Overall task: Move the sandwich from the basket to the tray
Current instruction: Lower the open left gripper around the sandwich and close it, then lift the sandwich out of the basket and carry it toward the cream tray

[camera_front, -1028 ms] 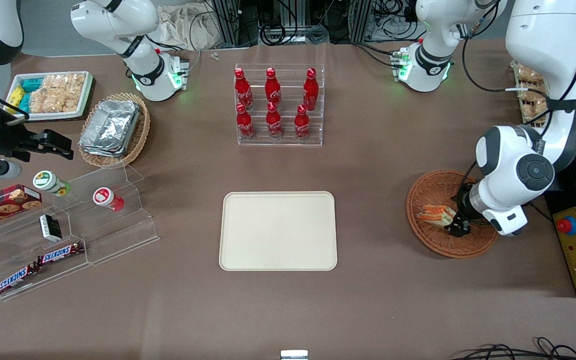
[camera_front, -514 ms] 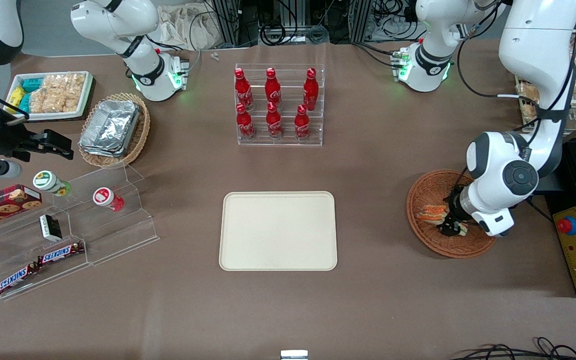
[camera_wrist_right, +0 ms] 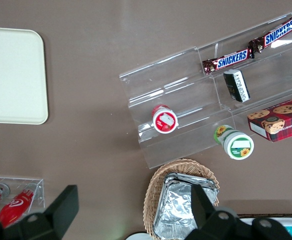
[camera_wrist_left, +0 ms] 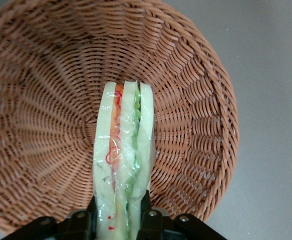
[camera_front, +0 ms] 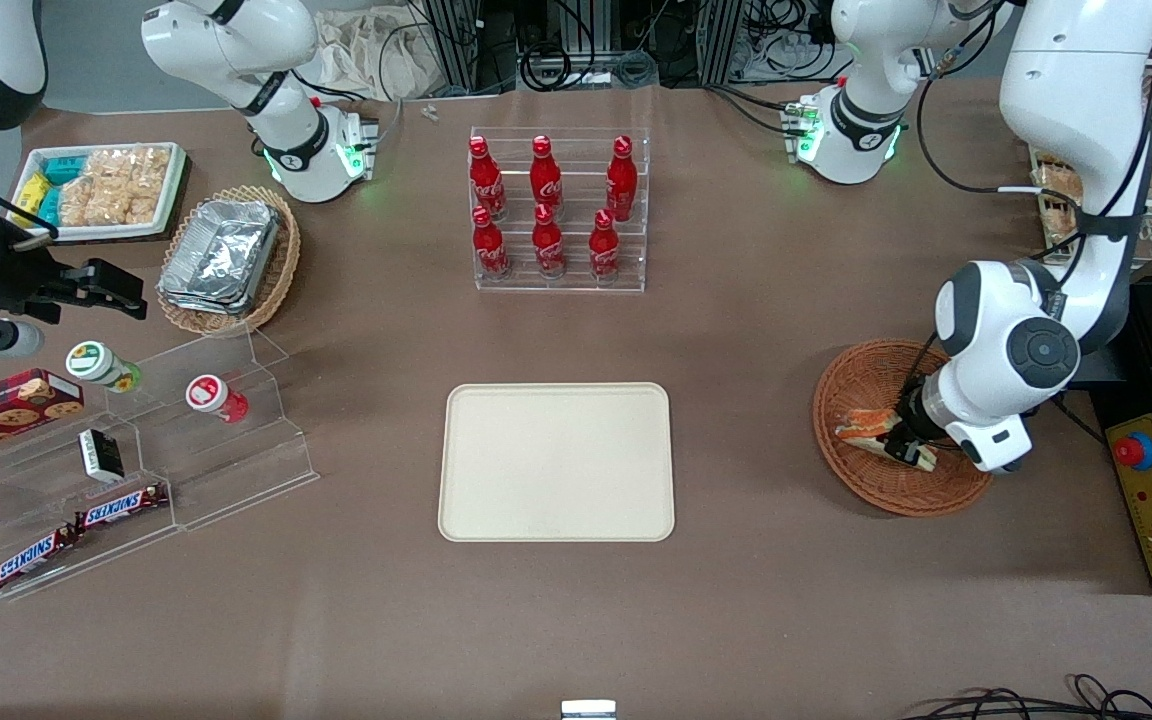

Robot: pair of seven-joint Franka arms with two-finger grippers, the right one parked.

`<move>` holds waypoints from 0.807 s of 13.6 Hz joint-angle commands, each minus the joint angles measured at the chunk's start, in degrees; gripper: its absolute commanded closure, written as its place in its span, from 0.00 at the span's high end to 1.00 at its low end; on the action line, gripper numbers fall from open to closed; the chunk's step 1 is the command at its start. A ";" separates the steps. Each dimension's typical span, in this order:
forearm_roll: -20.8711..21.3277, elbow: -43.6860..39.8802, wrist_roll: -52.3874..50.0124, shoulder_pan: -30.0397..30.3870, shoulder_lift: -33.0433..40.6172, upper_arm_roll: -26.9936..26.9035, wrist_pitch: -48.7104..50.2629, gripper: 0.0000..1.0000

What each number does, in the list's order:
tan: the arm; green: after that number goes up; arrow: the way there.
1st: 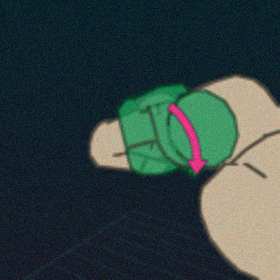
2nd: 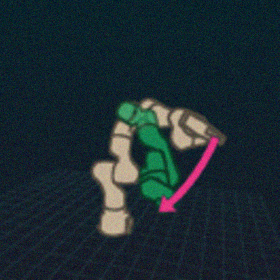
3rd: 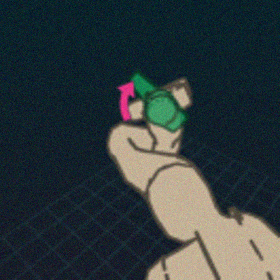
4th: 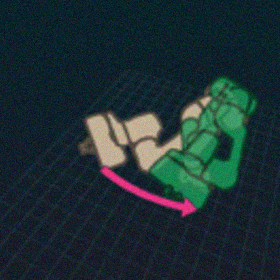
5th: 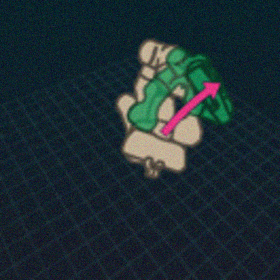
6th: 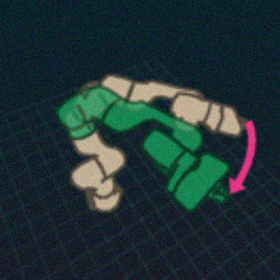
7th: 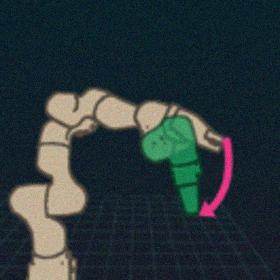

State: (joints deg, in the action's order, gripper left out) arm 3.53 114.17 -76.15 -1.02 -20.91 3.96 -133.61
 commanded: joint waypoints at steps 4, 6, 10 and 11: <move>1.39 -11.48 -0.66 -0.65 7.10 2.89 21.94 0.00; 0.69 -20.26 -0.14 -1.00 6.85 3.95 33.09 0.00; -1.59 -28.91 9.77 -1.00 6.93 4.65 43.68 0.00; -1.68 -29.53 12.58 -1.00 7.02 4.83 43.95 0.00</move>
State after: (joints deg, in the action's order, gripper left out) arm 2.79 87.60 -68.36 -2.16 -12.75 8.35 -91.97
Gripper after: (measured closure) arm 0.846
